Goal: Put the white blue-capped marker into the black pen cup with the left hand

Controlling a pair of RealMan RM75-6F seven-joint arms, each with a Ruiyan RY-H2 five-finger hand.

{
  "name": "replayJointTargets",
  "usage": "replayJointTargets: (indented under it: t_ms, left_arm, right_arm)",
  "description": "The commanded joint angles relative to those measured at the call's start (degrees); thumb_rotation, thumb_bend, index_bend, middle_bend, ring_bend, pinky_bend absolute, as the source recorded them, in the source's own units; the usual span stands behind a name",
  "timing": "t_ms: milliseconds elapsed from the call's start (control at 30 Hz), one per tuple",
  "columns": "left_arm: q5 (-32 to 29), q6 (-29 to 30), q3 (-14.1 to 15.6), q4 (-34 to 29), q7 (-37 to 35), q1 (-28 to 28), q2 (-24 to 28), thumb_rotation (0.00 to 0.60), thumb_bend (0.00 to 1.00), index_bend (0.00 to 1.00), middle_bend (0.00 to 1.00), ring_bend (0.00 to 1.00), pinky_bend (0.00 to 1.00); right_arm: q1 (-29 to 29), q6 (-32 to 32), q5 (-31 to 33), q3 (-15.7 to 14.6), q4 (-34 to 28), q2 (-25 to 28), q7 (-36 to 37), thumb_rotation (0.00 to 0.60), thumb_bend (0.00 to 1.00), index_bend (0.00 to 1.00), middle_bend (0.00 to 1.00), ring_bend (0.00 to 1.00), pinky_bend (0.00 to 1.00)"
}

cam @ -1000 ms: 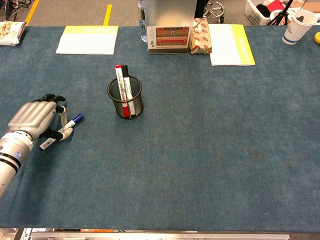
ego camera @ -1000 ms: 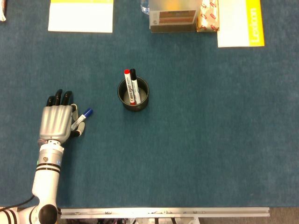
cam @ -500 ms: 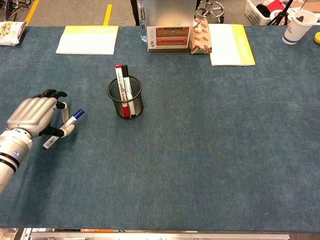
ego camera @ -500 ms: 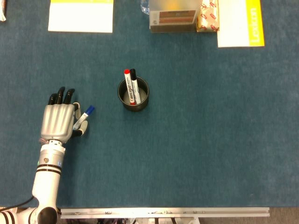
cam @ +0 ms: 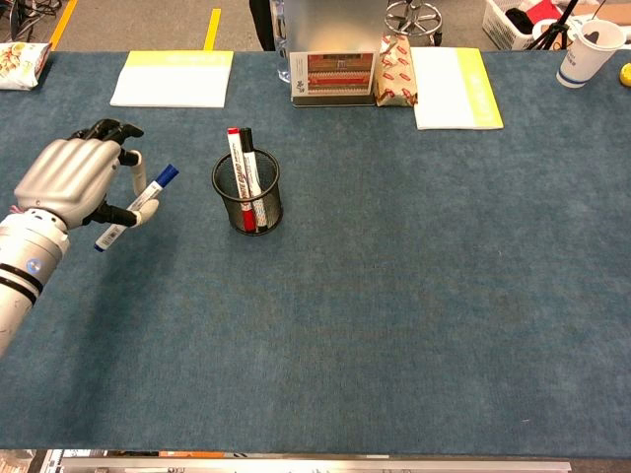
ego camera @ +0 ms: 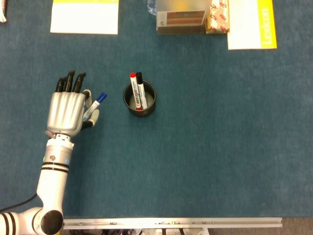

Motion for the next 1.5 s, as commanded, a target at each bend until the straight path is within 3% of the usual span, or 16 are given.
replayJointTargets:
  t_ms: [33,533,1000,1500]
  left_arm:
    - [0.3,-0.2,-0.7,-0.5,0.7,-0.9,-0.1,0.481,0.35,0.58,0.12,0.02,0.13]
    - [-0.7,-3.9,-5.5,4.6,1.9,-7.9,-6.2,0.505,0.35,0.58,0.12,0.02,0.13]
    - [2.7,0.4,-6.3,2.9,1.9,-8.9,-5.5,0.51,0.35,0.59,0.13,0.02,0.13]
    - [3.6,-1.0,-11.2,8.4,-9.4,-12.9,-10.5,0.522,0.35,0.59,0.13,0.02,0.13]
  right_arm:
    - [0.0,0.0,0.0,0.0,0.0,0.0,0.0,0.6,0.0,0.3,0.25,0.22,0.38]
    - [0.0,0.0,0.0,0.0,-0.1,0.2,0.3,0.6,0.0,0.3,0.25,0.22,0.38]
    - [-0.1,-0.1,-0.1,-0.2,-0.1,0.0,-0.1,0.6,0.0,0.3,0.25,0.22,0.38]
    - [0.1,-0.5,0.2,-0.1,0.0,0.1,0.3,0.6,0.0,0.3,0.25,0.22,0.38]
